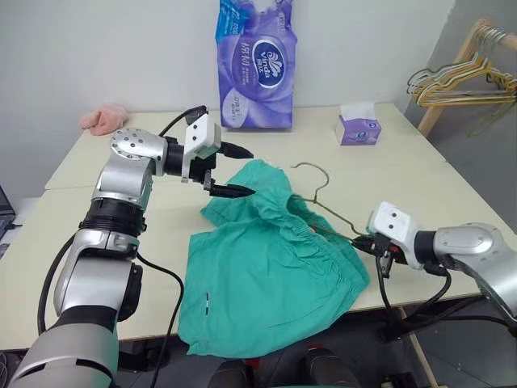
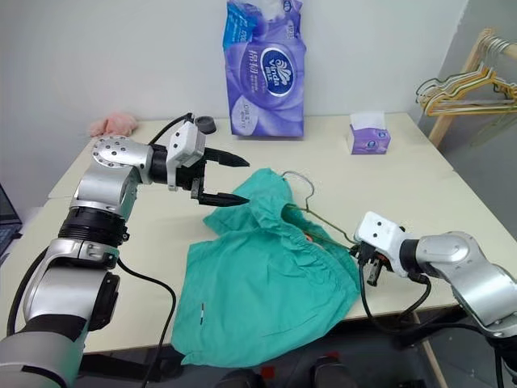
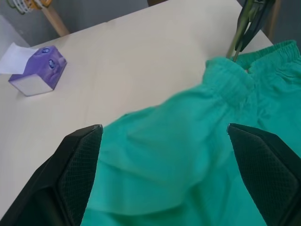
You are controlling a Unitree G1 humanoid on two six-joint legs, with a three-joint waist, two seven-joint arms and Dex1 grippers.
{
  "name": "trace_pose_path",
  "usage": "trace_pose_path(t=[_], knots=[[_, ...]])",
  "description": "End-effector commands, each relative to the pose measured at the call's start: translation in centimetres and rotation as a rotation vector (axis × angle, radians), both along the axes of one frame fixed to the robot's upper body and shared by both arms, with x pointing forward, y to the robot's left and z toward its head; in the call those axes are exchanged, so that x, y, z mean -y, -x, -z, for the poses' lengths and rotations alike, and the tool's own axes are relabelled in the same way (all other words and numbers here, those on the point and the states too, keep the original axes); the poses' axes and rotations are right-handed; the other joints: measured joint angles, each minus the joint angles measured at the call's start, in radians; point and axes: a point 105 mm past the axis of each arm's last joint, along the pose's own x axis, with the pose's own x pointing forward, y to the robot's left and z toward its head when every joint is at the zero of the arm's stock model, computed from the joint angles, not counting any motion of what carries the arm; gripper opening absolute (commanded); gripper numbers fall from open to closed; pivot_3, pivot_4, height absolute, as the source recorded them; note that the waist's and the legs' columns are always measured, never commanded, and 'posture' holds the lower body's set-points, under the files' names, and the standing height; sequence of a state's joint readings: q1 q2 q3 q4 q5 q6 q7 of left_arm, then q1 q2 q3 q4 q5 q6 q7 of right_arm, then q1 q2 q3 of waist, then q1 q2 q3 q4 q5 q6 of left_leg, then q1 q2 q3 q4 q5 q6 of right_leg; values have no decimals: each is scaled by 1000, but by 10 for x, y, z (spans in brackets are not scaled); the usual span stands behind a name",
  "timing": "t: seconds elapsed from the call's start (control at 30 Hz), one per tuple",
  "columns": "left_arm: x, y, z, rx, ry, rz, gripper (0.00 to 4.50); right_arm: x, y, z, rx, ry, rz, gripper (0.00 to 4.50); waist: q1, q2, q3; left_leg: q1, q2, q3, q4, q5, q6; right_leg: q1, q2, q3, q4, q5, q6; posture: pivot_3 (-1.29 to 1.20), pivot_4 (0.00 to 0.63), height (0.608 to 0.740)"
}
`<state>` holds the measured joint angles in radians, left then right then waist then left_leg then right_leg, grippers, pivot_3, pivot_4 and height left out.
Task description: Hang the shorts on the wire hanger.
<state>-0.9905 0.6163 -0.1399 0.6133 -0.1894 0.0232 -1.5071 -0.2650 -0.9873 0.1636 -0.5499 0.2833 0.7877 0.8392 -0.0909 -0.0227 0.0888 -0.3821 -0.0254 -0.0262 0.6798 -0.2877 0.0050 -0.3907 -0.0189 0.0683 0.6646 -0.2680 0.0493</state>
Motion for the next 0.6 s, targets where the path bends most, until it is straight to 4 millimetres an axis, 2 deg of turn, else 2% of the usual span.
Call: trace_pose_path(t=[0.03, 0.3, 0.6], knots=[[3, 10, 1, 24, -74, 87, 4493, -6, -1, -16, 87, 28, -59, 0, -1, 0, 0, 0, 0, 0, 0, 0, 0, 0, 0, 0, 0, 0, 0, -170, 51, 740], [14, 18, 23, 23, -138, 174, 4493, -12, 2, -22, 119, 54, -115, 0, -10, 0, 0, 0, 0, 0, 0, 0, 0, 0, 0, 1, 0, 0, 0, -180, 53, 740], [19, 11, 44, 44, -198, 151, 4493, -25, 4, -32, 155, 29, -164, 0, -22, 0, 0, 0, 0, 0, 0, 0, 0, 0, 0, 1, 0, 0, 0, -185, 55, 740]])
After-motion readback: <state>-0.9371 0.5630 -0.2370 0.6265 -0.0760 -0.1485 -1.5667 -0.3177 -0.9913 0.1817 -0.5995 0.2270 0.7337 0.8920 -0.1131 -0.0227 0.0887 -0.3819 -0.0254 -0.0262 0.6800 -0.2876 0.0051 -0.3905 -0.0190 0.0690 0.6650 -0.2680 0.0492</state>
